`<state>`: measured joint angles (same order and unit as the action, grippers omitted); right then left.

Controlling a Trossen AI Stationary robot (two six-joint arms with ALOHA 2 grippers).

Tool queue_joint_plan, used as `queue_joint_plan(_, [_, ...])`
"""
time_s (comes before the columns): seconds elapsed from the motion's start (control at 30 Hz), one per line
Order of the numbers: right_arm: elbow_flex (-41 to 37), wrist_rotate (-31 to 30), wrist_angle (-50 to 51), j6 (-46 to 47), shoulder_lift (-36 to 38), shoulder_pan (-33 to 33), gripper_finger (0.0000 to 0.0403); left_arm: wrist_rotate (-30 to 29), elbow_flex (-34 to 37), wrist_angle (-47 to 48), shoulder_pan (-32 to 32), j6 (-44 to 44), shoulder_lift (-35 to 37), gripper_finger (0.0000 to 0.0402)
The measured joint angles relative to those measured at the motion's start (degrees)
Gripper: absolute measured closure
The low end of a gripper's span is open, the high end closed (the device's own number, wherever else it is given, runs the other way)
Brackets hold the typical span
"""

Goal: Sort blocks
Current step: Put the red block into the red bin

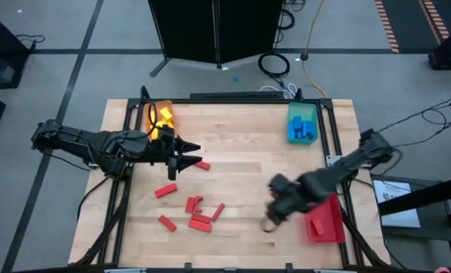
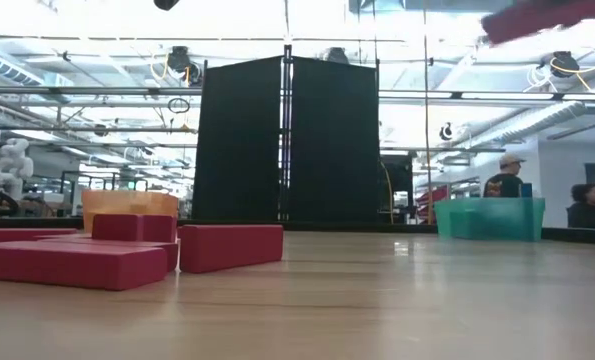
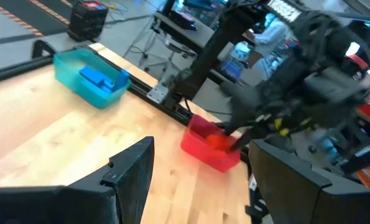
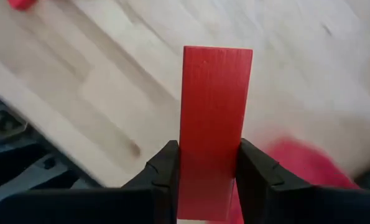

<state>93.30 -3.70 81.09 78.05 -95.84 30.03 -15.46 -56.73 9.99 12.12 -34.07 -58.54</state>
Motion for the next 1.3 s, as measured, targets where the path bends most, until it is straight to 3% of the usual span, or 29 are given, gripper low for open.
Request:
queue_joint_plan(0.17, [0.01, -0.49, 9.01, 13.85, 4.8, 7.37, 0.0322, -2.55, 0.0, -0.03, -0.04, -0.01, 0.0, 0.0143])
queue_joint_plan(0.3, [-0.55, -0.84, 8.97, 26.76, 7.24, 12.85, 0.0322, -4.17, 0.0, -0.09, -0.04, -0.08, 0.0, 0.0143])
queue_joint_plan(0.47, [-3.38, -0.32, 8.78, 36.59, 7.0, 17.97, 0.0322, -5.33, 0.0, -0.6, -0.15, -0.08, 0.0, 0.0143])
queue_joint_plan(0.63, [-8.71, 4.23, 8.87, 47.65, 7.05, 23.12, 0.0322, -7.22, 0.0, -0.6, -0.15, -0.1, 0.0, 0.0143])
queue_joint_plan(1.0, [-18.87, 11.87, 3.96, 49.9, 7.09, 25.01, 0.0322, -7.32, 0.0, -0.53, -0.15, -0.14, 0.0, 0.0143])
queue_joint_plan(1.3, [-29.67, 13.09, -10.94, 50.13, 7.09, 24.99, 0.0322, -7.33, 0.0, -0.48, -0.15, -0.14, 0.0, 0.0143])
